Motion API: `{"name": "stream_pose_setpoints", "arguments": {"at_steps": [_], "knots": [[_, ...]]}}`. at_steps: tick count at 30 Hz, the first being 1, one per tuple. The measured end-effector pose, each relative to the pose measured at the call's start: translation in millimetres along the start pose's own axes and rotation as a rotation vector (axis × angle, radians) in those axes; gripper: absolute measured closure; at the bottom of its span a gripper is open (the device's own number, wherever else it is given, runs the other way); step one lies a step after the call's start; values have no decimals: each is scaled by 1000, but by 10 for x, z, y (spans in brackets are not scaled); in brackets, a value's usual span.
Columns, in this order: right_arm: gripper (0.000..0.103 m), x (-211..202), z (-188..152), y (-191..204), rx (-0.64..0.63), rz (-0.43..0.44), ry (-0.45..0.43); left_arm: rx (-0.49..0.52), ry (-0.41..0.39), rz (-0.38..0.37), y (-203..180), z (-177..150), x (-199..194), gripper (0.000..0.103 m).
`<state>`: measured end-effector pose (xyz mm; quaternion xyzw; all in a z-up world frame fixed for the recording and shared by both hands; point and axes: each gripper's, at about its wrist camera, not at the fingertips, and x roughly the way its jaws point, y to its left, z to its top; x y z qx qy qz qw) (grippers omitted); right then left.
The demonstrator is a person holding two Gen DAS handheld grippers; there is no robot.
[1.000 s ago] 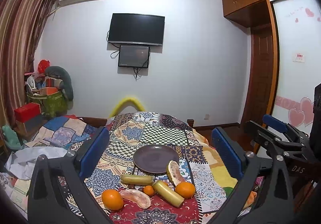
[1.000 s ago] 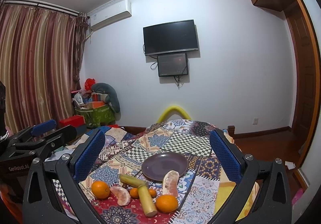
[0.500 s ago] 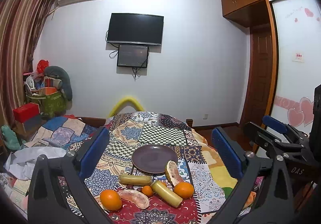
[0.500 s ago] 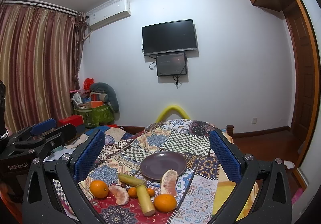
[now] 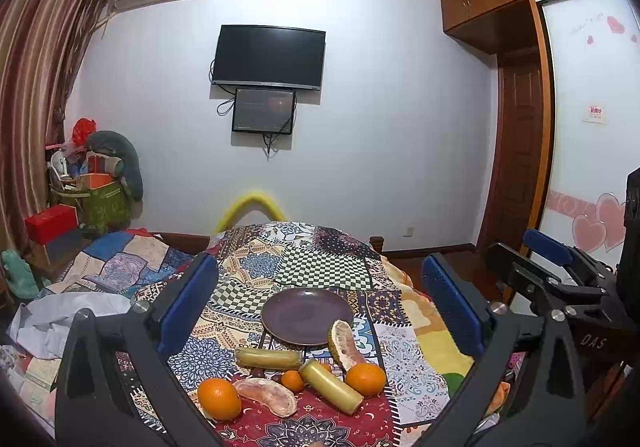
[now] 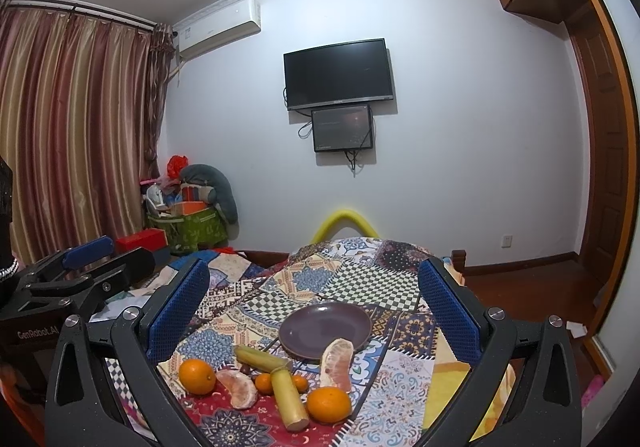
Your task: Organize fruits
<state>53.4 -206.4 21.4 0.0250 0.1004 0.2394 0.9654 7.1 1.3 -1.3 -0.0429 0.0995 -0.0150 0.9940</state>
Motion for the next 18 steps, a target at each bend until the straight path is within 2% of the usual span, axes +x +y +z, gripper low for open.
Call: {"name": "stream_pose_setpoints", "arguments": {"at_steps": [12, 18], "knots": [[0, 68, -46, -17, 3, 13, 21, 7, 18, 13, -2, -63, 83, 0], [0, 165, -127, -31, -3, 3, 64, -1, 82, 35, 135, -186, 234, 0]]}}
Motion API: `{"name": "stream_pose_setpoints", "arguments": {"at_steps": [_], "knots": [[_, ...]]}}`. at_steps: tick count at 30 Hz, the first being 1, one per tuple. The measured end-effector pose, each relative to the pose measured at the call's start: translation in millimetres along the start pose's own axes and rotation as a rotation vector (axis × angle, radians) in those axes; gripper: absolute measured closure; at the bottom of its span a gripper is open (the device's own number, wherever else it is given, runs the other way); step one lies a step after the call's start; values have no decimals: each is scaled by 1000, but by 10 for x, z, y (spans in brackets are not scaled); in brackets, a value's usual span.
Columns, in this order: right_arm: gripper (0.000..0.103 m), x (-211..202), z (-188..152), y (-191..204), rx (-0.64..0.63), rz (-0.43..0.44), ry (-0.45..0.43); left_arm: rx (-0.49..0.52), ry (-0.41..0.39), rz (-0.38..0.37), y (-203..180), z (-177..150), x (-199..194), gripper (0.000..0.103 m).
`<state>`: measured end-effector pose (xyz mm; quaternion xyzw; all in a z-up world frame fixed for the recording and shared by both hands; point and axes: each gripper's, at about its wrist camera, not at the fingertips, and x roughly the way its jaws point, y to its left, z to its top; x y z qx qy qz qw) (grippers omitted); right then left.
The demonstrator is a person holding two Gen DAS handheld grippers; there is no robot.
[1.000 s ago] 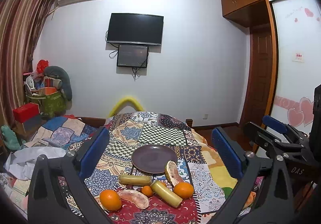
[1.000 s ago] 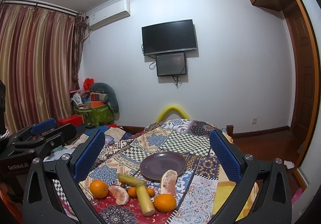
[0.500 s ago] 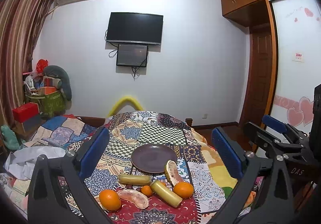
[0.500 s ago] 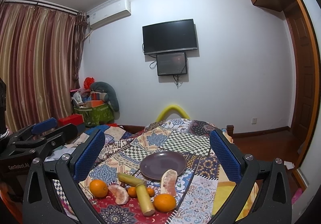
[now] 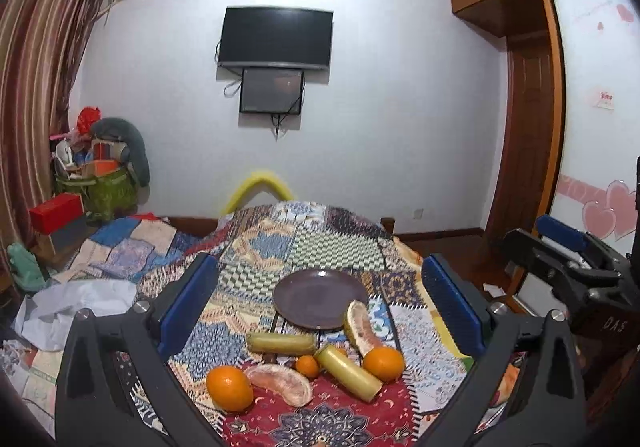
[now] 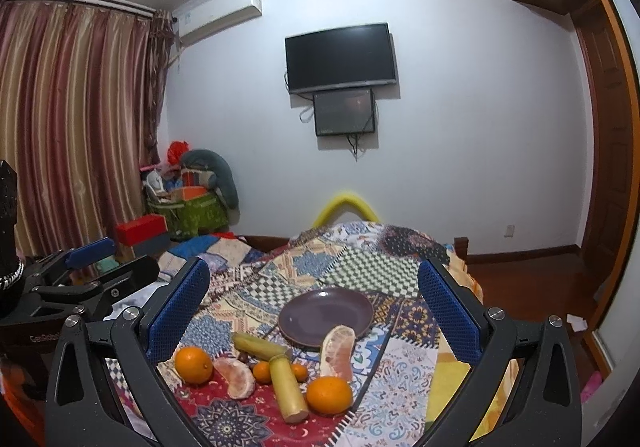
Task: Organize fruits
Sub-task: 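Close the left gripper on a large orange while the right gripper grasps another large orange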
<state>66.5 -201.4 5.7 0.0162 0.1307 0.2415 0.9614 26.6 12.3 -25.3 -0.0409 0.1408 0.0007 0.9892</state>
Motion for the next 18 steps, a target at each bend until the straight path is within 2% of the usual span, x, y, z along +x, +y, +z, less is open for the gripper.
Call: {"name": "stream_pose_setpoints", "arguments": {"at_steps": [6, 11, 18], "knots": [[0, 213, -169, -77, 10, -2, 86, -11, 81, 63, 188, -161, 234, 1], [0, 424, -378, -114, -39, -59, 171, -52, 188, 96, 437, -363, 486, 14], [0, 730, -648, -225, -26, -54, 321, -113, 333, 148, 799, -728, 793, 29]]}}
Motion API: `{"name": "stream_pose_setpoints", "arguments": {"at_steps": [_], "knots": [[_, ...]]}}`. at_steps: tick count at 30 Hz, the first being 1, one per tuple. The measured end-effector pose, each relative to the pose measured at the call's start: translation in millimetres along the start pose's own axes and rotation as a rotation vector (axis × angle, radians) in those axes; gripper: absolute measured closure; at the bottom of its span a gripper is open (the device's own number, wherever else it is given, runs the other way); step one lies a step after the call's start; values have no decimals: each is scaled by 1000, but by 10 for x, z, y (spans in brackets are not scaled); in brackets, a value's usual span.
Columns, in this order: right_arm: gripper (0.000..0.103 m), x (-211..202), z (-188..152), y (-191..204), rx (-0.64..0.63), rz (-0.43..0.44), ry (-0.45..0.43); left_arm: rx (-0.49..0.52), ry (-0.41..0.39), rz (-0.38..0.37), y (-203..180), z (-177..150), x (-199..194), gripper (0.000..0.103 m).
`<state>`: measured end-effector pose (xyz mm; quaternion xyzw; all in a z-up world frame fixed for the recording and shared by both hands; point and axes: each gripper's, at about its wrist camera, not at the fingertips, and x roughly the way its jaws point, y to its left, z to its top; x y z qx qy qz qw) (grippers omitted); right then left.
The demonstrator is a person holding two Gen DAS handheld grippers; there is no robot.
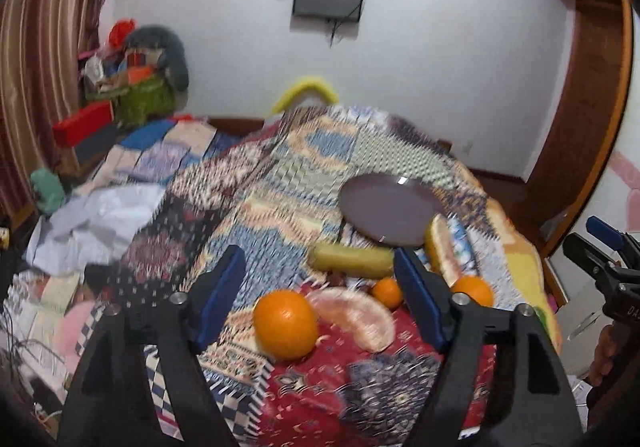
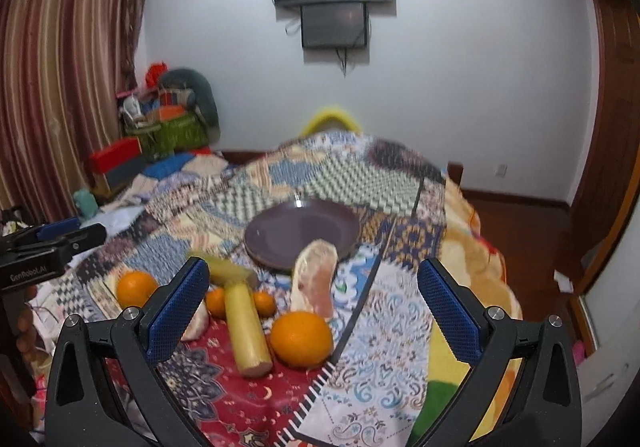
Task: Organize fruits
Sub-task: 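Close the left gripper on a large orange while the right gripper grasps another large orange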
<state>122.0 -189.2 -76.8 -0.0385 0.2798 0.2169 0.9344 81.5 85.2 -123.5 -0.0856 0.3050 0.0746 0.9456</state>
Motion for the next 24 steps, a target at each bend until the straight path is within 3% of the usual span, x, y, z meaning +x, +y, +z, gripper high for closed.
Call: {"name": "stream_pose_setpoints", "arguments": {"at_steps": [10, 16, 22, 24], "knots": [[3, 482, -276, -17, -6, 4, 182, 0, 177, 11, 209, -311, 535, 31], [7, 736, -403, -75, 30, 33, 274, -6, 244, 19, 232, -426, 766, 31], [14, 902, -470, -99, 58, 77, 329, -17, 288, 22, 256, -497, 929, 31], [22, 939, -480, -104, 64, 83, 340, -21, 301, 23, 267, -514, 982, 31]]}}
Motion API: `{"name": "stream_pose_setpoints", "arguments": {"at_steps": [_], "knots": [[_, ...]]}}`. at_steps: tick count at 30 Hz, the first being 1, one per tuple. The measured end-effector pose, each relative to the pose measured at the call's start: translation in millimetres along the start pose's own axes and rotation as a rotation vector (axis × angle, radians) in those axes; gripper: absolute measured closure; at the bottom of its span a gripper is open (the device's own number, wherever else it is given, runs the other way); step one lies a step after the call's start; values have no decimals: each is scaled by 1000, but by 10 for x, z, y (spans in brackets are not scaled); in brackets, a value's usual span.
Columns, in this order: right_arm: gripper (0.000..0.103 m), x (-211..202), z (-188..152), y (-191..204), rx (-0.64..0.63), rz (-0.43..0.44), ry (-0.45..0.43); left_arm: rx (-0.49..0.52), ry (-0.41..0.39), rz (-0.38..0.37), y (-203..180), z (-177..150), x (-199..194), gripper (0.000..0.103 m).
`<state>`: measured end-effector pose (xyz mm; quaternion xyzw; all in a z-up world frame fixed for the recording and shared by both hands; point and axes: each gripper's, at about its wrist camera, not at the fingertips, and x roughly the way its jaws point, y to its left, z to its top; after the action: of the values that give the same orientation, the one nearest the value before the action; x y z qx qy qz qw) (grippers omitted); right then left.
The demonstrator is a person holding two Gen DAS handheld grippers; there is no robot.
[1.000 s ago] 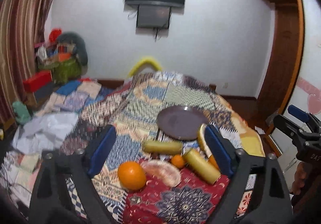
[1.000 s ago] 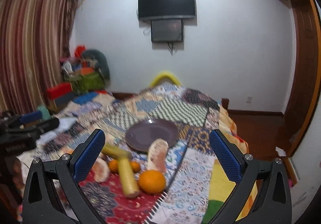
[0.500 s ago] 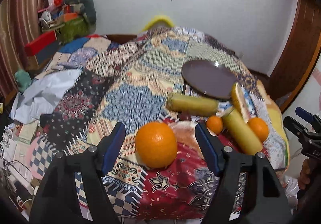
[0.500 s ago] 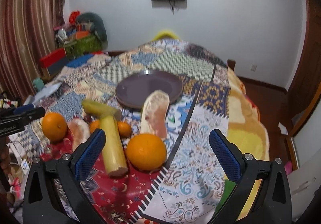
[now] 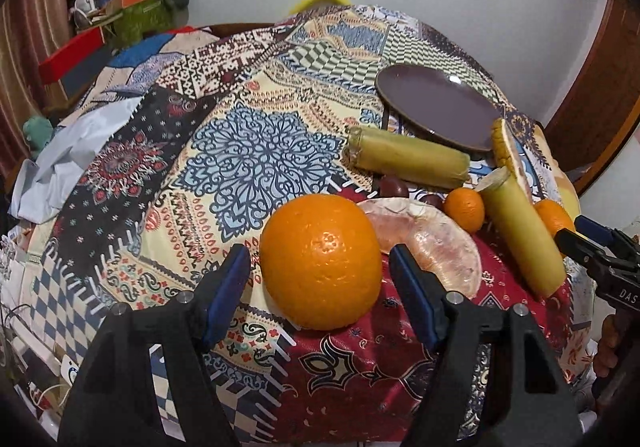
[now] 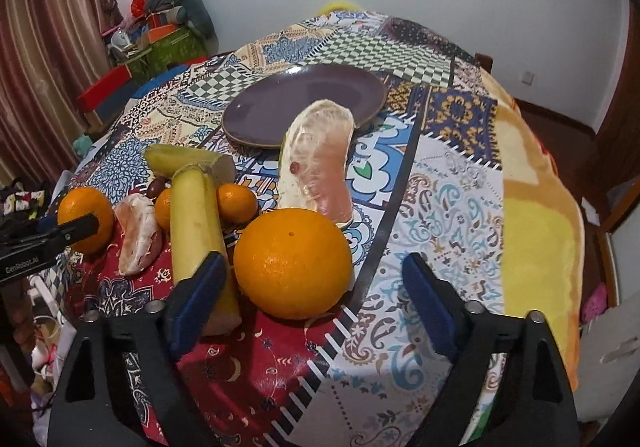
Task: Organize fruits
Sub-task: 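Close the left gripper on a large orange while the right gripper grasps another large orange, then lift and carry both held oranges toward the dark round plate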
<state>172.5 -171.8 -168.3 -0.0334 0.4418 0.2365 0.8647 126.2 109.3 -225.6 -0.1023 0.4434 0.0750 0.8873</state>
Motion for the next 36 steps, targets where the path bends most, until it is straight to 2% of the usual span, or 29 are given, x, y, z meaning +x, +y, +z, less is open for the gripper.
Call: {"name": "stream_pose_setpoints", "arguments": {"at_steps": [6, 8, 11, 12, 13, 25, 36], "knots": [[22, 68, 28, -29, 25, 53, 19, -15, 24, 1, 36, 2, 116, 31], [23, 95, 37, -40, 31, 67, 27, -20, 30, -2, 44, 1, 148, 36], [33, 133, 41, -57, 46, 111, 45, -27, 36, -32, 36, 0, 154, 45], [39, 145, 37, -59, 51, 131, 52, -25, 36, -29, 25, 4, 149, 45], [39, 156, 33, -50, 53, 151, 60, -19, 37, -23, 9, 5, 145, 45], [40, 36, 39, -24, 32, 110, 22, -8, 33, -7, -34, 32, 48, 46], [40, -235, 280, -74, 28, 89, -99, 22, -91, -24, -156, 371, -294, 46]]}}
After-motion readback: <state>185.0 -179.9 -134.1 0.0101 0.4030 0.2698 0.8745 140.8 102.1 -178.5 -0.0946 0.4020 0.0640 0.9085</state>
